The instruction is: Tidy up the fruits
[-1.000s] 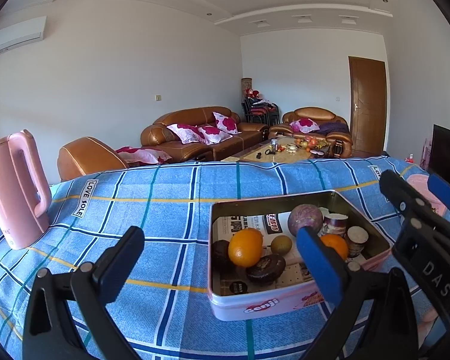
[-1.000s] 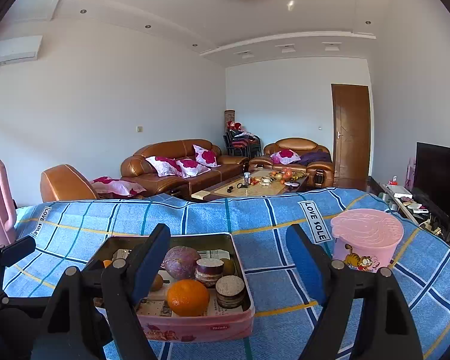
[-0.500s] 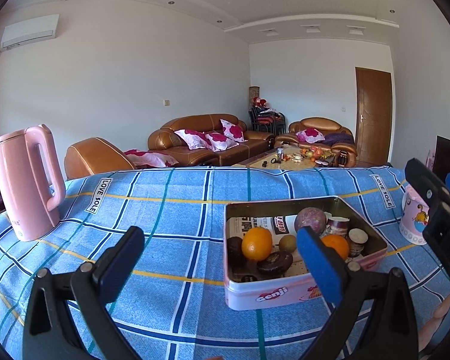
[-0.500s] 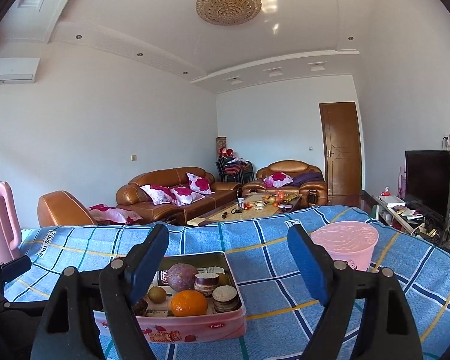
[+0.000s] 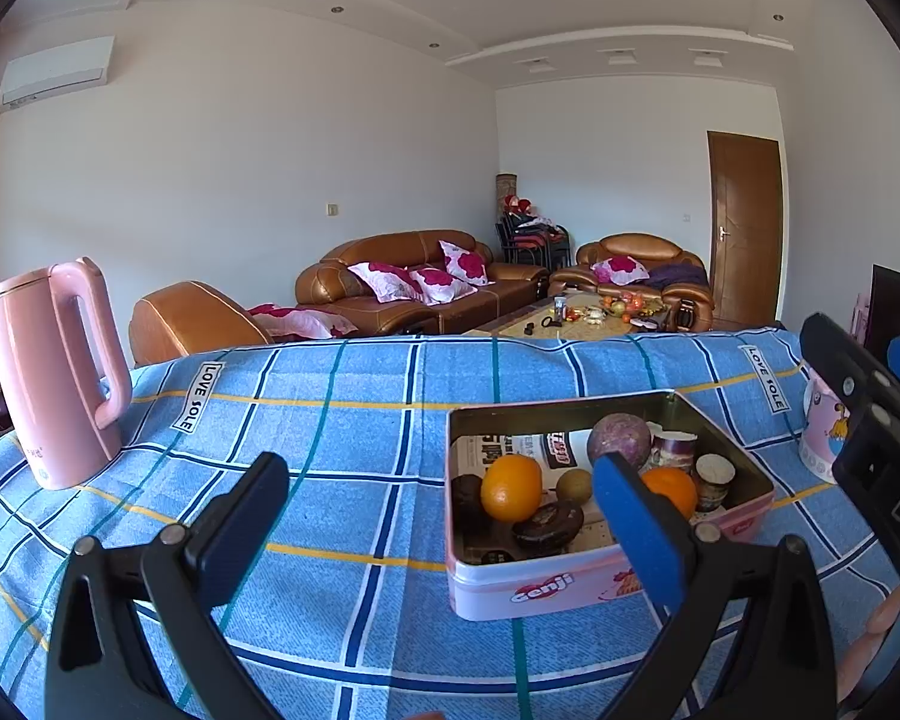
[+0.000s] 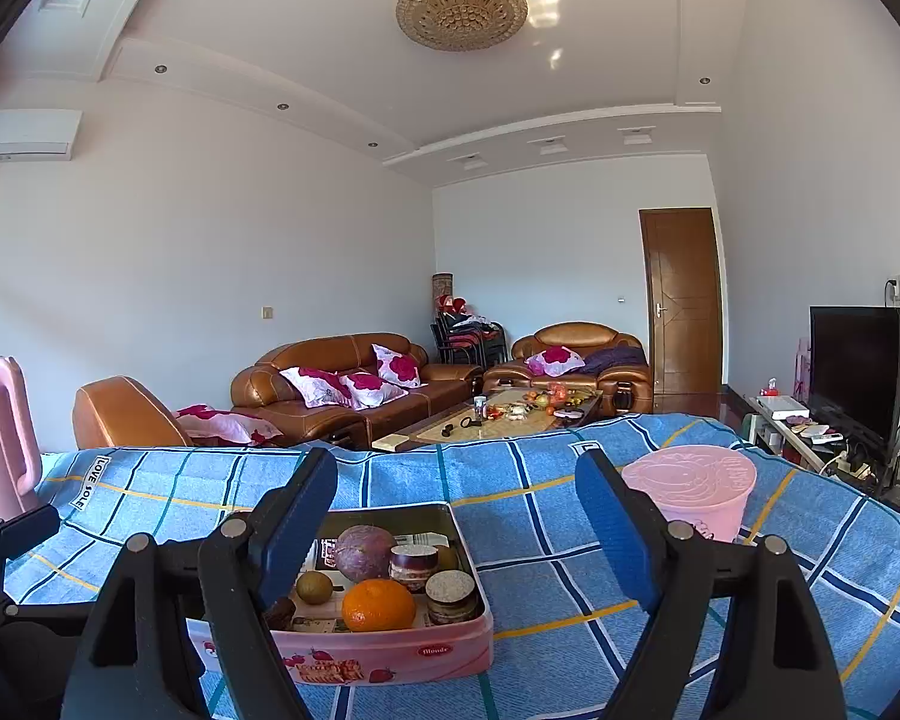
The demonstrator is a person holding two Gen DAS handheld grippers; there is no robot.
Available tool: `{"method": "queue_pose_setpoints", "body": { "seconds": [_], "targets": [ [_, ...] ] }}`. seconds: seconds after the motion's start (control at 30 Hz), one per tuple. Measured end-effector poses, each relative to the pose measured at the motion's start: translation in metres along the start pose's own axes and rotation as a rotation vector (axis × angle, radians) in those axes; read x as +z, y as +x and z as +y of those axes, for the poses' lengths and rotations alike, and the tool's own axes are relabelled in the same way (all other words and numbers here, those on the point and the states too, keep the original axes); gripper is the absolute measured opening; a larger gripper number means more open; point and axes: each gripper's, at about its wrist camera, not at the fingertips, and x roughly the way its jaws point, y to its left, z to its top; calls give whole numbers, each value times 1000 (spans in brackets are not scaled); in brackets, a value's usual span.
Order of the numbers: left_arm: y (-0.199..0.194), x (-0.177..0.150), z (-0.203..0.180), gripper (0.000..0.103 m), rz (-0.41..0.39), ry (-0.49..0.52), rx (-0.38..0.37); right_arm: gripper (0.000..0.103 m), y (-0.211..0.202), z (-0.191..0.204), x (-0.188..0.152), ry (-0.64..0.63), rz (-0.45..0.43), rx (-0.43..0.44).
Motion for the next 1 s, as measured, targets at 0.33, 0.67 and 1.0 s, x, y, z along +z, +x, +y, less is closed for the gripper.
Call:
{"method": "queue_pose_setpoints", "body": {
  "seconds": [0.33, 0.67, 1.0],
  "targets": [
    [0, 0, 0, 103, -1, 0, 0, 83, 0, 2, 0, 0, 2, -1],
    [0, 0, 0, 103, 1, 0, 1, 83, 0, 2, -1, -1, 3, -2],
    [0, 0, 0, 103, 1, 0, 1, 83, -1, 1, -3, -1, 7, -2]
  ]
}}
